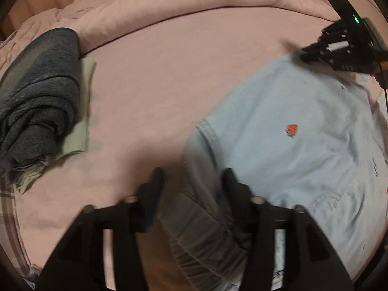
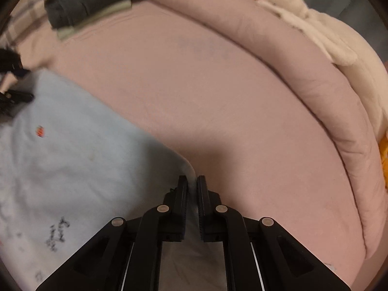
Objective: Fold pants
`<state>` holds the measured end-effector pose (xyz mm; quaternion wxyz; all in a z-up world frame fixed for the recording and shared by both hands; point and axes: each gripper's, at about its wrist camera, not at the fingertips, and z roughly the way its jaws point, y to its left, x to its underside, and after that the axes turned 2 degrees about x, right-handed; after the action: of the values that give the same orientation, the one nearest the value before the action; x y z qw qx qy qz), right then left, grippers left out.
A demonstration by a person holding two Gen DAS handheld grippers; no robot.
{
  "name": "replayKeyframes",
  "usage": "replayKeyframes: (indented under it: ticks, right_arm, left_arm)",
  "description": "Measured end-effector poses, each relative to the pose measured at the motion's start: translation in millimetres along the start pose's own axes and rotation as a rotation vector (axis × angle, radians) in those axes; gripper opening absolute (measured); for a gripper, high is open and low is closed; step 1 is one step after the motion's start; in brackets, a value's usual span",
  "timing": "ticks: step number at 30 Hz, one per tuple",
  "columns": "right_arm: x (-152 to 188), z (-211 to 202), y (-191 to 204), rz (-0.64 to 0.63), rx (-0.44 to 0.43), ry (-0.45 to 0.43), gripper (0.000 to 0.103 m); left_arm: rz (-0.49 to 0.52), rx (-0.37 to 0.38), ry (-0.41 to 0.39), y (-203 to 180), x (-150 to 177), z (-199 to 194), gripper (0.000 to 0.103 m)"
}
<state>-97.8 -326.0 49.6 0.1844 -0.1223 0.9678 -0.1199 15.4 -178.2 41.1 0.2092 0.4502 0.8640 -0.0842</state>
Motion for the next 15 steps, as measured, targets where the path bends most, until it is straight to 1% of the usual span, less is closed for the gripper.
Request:
replayKeyframes:
  ticks: [1, 2, 3, 4, 5, 6, 7, 8, 9, 10, 11, 12, 13, 14, 15]
  right_arm:
    - [-1.4, 0.0, 6.1, -0.019, 0.020, -0.005, 0.006]
    - [-0.9, -2.6, 7.6, -0.024, 0.019, -0.004, 0.006]
    - [0.3, -8.6, 5.3, -0.012, -0.006, -0.001, 0.007]
    - [1.5, -13.7, 2.5, -0.003, -0.022, -0.012, 0.011]
    - [-1.1, -18.9, -1.9, 0.005, -0.038, -0.021, 0.018]
    - [0.4, -21.6, -6.3, 0.022, -0.054, -0.020, 0.035]
    - [1.6, -21.0, -10.8, 0.047, -0.049, -0.013, 0.053]
    - [2.8, -18.3, -14.5, 0.072, -0.040, 0.003, 0.058]
    - [5.1, -12.5, -16.9, 0.093, -0.052, 0.029, 0.059]
    - [6.6, -3.9, -13.8, 0.109, -0.066, 0.062, 0.059]
    - [11.4, 3.8, -13.2, 0.139, -0.088, 0.081, 0.059]
    - [13.8, 4.1, -13.5, 0.161, -0.097, 0.069, 0.059]
    - [17.9, 2.0, -13.3, 0.186, -0.116, 0.052, 0.058]
    - [22.3, -0.8, -10.2, 0.193, -0.127, 0.044, 0.054]
    - [24.5, -4.1, -6.3, 0.185, -0.136, 0.033, 0.033]
  left_arm:
    - [-0.009, 0.003, -0.008, 1.7, -0.6, -3.1, 0.068]
    - [-0.013, 0.015, -0.018, 3.2, -0.1, -7.4, 0.070]
    - [-0.011, 0.018, -0.028, 4.7, 0.9, -10.0, 0.077]
    - [-0.006, 0.000, -0.037, 4.9, 0.6, -10.1, 0.081]
    - [-0.008, -0.006, -0.031, 6.7, 0.0, -8.2, 0.081]
    - [-0.016, 0.006, -0.025, 9.8, -1.1, -5.6, 0.081]
    - [-0.038, 0.045, -0.013, 11.2, -2.8, -0.4, 0.081]
    - [-0.053, 0.072, 0.000, 14.4, -2.8, 3.1, 0.081]
    - [-0.070, 0.104, 0.022, 14.9, -3.2, 10.1, 0.079]
    - [-0.071, 0.120, 0.040, 15.2, -1.9, 16.4, 0.077]
    - [-0.057, 0.119, 0.042, 11.0, -2.6, 20.4, 0.075]
    - [-0.037, 0.115, 0.035, 5.3, -5.1, 20.8, 0.064]
    - [-0.024, 0.127, 0.029, -1.3, -5.1, 18.3, 0.042]
    - [-0.019, 0.153, 0.026, -8.6, -7.1, 15.4, 0.032]
    - [-0.012, 0.147, 0.026, -11.8, -5.3, 11.6, 0.028]
